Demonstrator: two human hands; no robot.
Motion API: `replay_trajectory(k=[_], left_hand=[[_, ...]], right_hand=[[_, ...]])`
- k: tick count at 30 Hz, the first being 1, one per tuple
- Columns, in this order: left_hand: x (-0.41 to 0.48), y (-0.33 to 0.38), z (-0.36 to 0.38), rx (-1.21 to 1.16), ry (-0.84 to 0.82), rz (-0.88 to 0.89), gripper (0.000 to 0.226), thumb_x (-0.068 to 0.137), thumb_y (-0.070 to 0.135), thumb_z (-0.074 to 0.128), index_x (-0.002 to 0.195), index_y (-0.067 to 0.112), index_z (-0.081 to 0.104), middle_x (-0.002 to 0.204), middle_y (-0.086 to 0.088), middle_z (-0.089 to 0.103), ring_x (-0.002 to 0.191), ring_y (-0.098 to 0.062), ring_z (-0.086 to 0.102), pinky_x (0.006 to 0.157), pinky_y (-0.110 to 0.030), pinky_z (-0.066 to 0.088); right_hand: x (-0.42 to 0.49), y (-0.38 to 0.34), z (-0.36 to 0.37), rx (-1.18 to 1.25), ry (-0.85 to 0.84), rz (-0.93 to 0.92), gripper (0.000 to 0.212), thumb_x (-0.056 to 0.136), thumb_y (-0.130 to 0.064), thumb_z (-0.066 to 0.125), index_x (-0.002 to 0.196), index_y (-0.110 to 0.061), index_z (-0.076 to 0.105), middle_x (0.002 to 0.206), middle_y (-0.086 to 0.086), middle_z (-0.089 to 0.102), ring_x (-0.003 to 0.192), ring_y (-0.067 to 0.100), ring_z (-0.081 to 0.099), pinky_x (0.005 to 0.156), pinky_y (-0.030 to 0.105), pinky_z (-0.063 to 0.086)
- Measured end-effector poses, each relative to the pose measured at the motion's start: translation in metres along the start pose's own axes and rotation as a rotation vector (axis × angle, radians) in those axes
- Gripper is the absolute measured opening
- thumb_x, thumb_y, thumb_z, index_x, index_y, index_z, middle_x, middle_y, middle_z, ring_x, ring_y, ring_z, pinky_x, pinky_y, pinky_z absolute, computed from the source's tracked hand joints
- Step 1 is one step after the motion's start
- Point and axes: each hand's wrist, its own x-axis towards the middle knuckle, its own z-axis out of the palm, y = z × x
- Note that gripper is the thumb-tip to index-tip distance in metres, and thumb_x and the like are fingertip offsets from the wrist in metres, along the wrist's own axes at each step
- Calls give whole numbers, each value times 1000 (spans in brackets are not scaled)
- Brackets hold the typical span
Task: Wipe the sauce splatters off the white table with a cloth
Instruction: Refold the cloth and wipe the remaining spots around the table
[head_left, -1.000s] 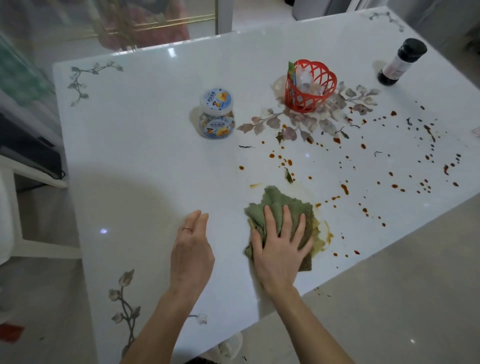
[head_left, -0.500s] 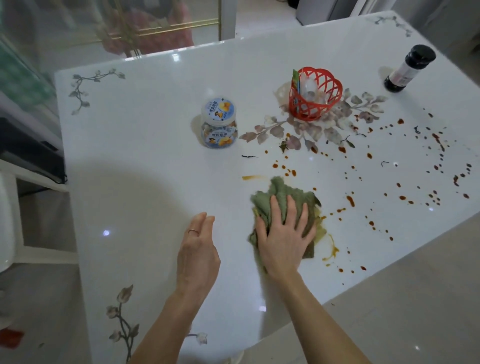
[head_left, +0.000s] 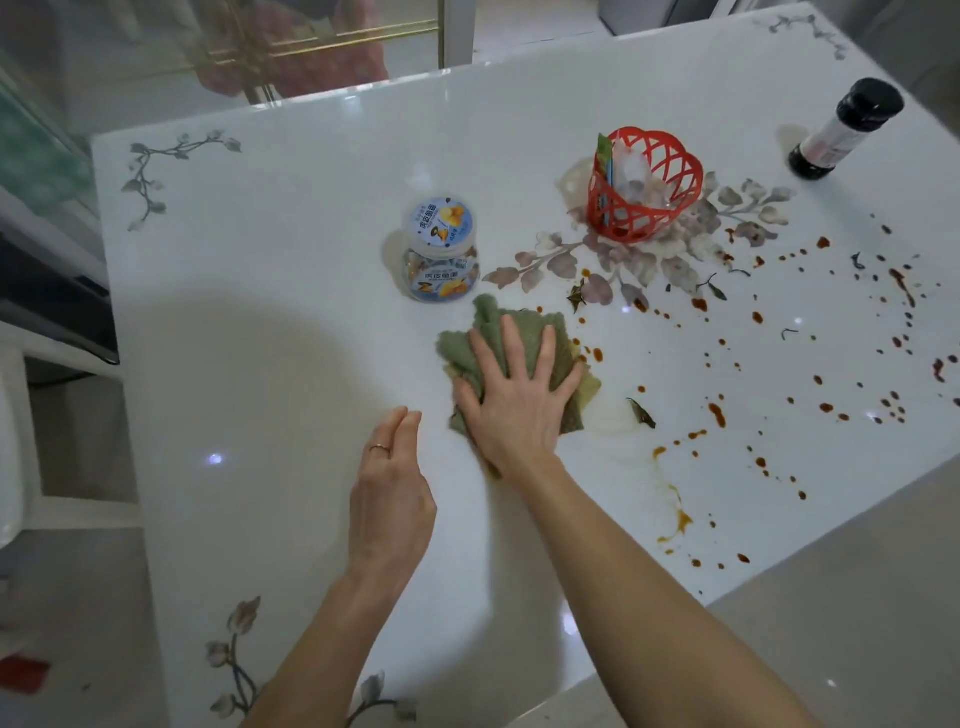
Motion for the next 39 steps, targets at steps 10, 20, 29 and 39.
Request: replay_trajectory(k=[10,20,29,39], left_hand=[[14,0,3,-49,27,22,58,76,-15,42,131,3,47,138,-10,44,127,-25,43,103,-26,33],[25,-8,-3,-9,6,16,59,78,-14,41,135,2,42,143,-11,39,131,-25,39,104,-30,34],[18,1,4,-10,-21,67,59,77,-15,42,134,1,43,143,-13,40,133,-24,36,107,-29,30],[0,3,11,8,-39,111,60,76,-16,42,133,1,45,142,-14,42,133,-27,37,106,-35,35]], right_hand=[[-31,-22,11,20,149,28,52,94,-48,39,143,-35,50,161,-3,33,147,43,23,110,73,11],[23,20,-7,36,43,285,63,98,-61,27,157,-38,20,166,-3,12,152,35,0,113,71,4],[-13,11,3,-24,27,112,66,94,-62,20,155,-35,29,163,-1,25,151,38,10,113,71,6],[-55,10,6,18,83,249,64,96,-57,26,151,-29,40,160,5,34,149,41,19,112,72,12]])
